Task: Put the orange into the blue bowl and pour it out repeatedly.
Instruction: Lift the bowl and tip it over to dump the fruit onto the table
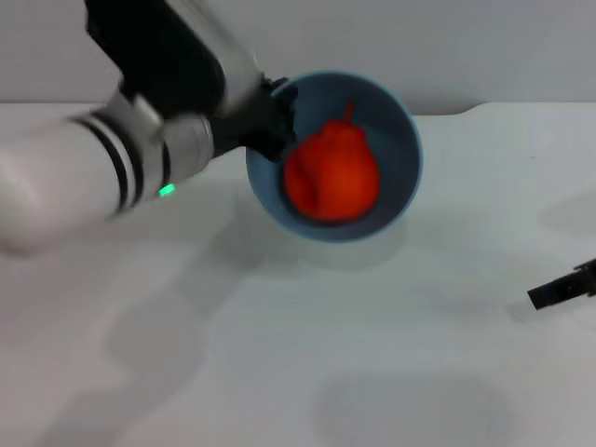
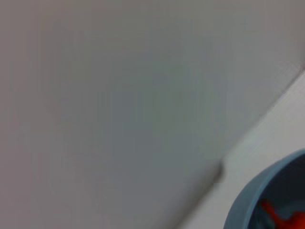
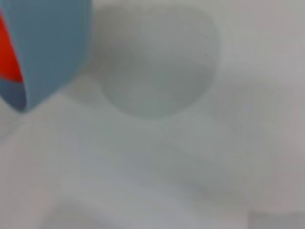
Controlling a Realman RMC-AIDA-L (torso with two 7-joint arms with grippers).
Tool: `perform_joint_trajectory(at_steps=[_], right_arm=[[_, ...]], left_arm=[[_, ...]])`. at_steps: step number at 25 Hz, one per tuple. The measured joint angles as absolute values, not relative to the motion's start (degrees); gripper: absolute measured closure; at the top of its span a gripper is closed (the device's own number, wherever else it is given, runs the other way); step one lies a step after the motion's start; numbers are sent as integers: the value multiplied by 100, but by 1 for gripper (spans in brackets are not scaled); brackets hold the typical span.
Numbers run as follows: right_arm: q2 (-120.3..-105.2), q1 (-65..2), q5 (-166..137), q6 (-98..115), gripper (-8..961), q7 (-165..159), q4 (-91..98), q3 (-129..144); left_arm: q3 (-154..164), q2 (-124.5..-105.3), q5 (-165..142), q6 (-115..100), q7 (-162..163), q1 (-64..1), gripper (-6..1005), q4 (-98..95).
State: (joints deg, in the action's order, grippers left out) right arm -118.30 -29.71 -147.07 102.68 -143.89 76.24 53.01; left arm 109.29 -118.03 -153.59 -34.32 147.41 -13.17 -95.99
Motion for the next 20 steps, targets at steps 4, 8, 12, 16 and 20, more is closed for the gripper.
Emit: perform_joint_trajectory(at_steps=[4, 8, 12, 16, 20], right_arm=[[-11829, -2892, -14741, 10231, 473, -14388, 7594, 5236], [-11827, -2829, -14898, 10194, 467, -14388, 7440, 5107], [-11821, -2791, -14962, 10194, 461, -14388, 7356, 5033], [-11807, -2742, -14965, 10194, 455, -14388, 7318, 4873], [-11803, -2722, -14967, 10211, 449, -14381, 7318, 4744]], left_arm=[[11767, -11837, -16407, -2062, 14359, -886, 999, -9444], [12044, -11844, -16524, -574, 14014, -716, 999, -9034], [12328, -11863, -16535, 1286, 13221, -658, 999, -8279], [12794, -11878, -16530, 2759, 12179, -851, 999, -7427], [13221, -11895, -16287, 3747, 11270, -1062, 999, -6754]])
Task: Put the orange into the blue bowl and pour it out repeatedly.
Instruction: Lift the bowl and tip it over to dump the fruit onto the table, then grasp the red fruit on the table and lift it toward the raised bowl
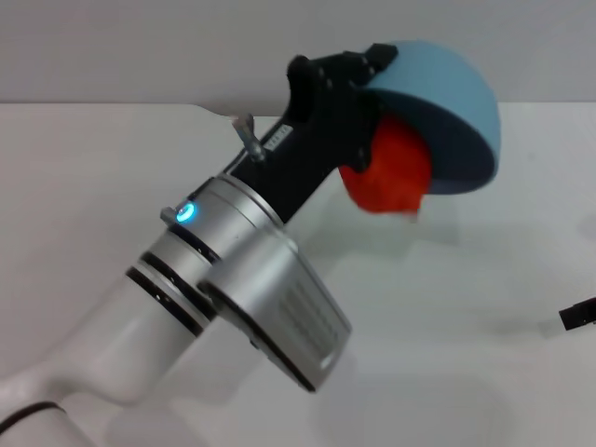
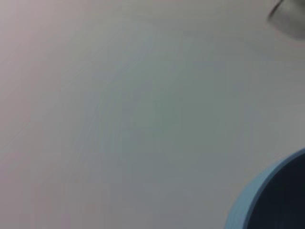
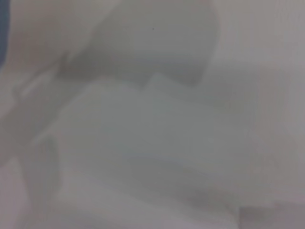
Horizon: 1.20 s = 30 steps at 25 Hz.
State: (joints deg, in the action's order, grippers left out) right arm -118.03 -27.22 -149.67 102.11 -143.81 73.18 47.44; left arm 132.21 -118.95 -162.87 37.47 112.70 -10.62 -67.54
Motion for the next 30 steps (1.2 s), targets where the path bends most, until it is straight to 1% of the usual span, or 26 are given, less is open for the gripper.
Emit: perform_joint_trajectory(at_steps=[7, 11, 14, 17, 19, 23, 24, 27, 28, 29, 30], right_arm=[[-11795, -2761, -14968, 10192, 438, -14356, 7307, 4704], [-11795, -2796, -14950, 10181, 432, -14344, 7304, 4702], [-11812, -2828, -14926, 10150, 427, -14334, 7306, 4729], [-11826, -2899, -14923, 10112, 423, -14312, 7288, 4790], [-11832, -2976, -14918, 10097, 420, -14289, 7237, 4839], [-11835, -3178, -14904, 10026, 414, -14243, 7044, 5031], [-11836, -3229, -14903, 10013, 412, -14220, 6985, 5122], [-11843, -3355, -14901, 9880, 408, -14134, 6841, 5513], [-11845, -3385, -14901, 9822, 406, -14122, 6806, 5647], [-11846, -3418, -14901, 9750, 405, -14115, 6769, 5794], [-11847, -3449, -14901, 9677, 403, -14110, 6737, 5946]], left_arm=[[13668, -11900, -15983, 4448, 10380, -1410, 999, -6072], [13683, -11901, -15816, 4570, 10395, -1454, 1000, -6017], [13662, -11886, -14949, 4540, 10534, -1417, 1000, -6378], [13448, -11824, -13853, 3933, 10700, -1329, 1000, -7050], [13015, -11811, -13281, 3044, 10731, -1203, 1000, -7579], [11638, -11817, -12403, -8, 10974, -1104, 1000, -8470], [11205, -11804, -12142, -1055, 11175, -1143, 1000, -8622], [10159, -11805, -11804, -3015, 11773, -1322, 1000, -8759], [9468, -11801, -11737, -3992, 12221, -1461, 1000, -8790], [9468, -11801, -11737, -3992, 12221, -1461, 1000, -8790], [9111, -11802, -11732, -4500, 12419, -1530, 1000, -8799]])
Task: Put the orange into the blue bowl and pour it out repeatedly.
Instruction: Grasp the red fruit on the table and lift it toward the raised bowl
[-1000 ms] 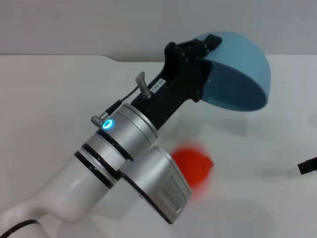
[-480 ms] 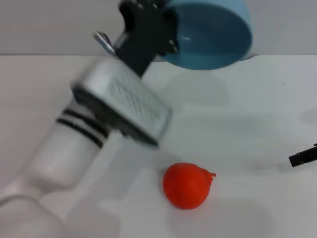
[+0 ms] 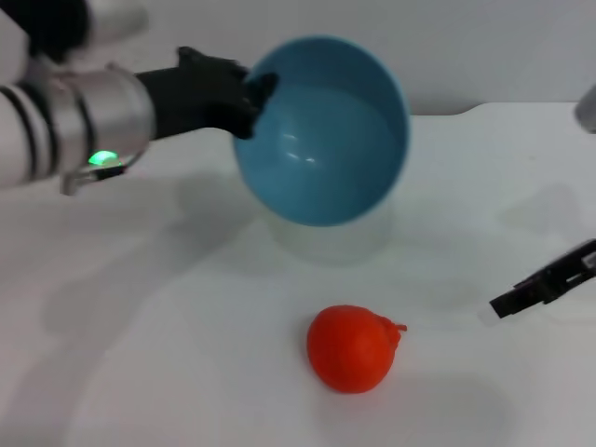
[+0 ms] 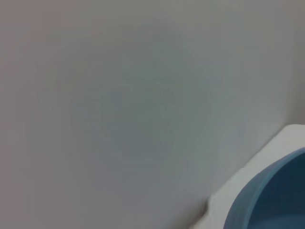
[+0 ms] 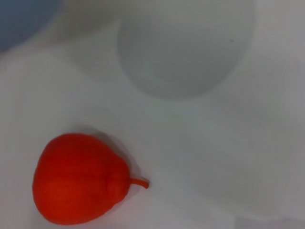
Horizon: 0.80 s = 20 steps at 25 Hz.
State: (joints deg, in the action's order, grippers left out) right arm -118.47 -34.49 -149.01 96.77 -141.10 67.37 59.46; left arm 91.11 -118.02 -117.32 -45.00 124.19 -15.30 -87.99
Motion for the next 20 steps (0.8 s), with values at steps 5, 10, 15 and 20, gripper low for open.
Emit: perform_joint_trajectory(at_steps=[5, 10, 15, 20], right_arm=[[-11875, -3566, -14732, 9300, 396, -14042, 6733, 6671], [-11879, -3571, -13904, 9067, 388, -13405, 6756, 7075], [-11889, -3542, -13002, 8788, 380, -12675, 6720, 7583], [-11896, -3599, -12885, 8334, 373, -12591, 6712, 8375]], left_arm=[[7546, -11787, -11737, -6401, 13273, -1771, 1000, -8824], [6422, -11756, -11782, -7483, 13815, -1793, 1000, -8806], [6213, -11750, -12234, -8050, 13990, -1695, 1000, -8839], [6341, -11774, -12811, -8248, 14318, -1742, 1000, -8906]])
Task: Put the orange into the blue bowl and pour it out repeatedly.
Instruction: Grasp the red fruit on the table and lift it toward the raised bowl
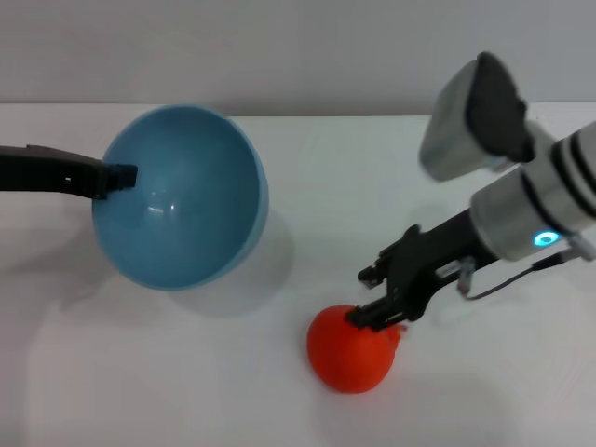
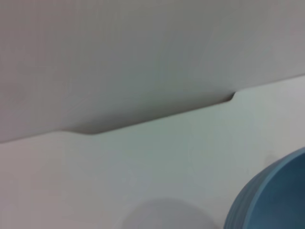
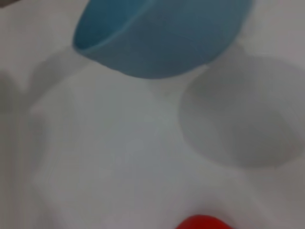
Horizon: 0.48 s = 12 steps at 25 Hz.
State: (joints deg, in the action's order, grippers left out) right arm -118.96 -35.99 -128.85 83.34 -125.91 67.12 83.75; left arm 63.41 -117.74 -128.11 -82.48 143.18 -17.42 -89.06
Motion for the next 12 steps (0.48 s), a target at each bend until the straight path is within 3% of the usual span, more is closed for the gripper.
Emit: perform_joint_trajectory(at_steps=[12], right_arm=[[-11901, -3745, -12664, 7789, 386, -12647, 6071, 9171]], left_arm=[[6422, -11772, -13224, -8663, 14531, -1987, 999, -8961]])
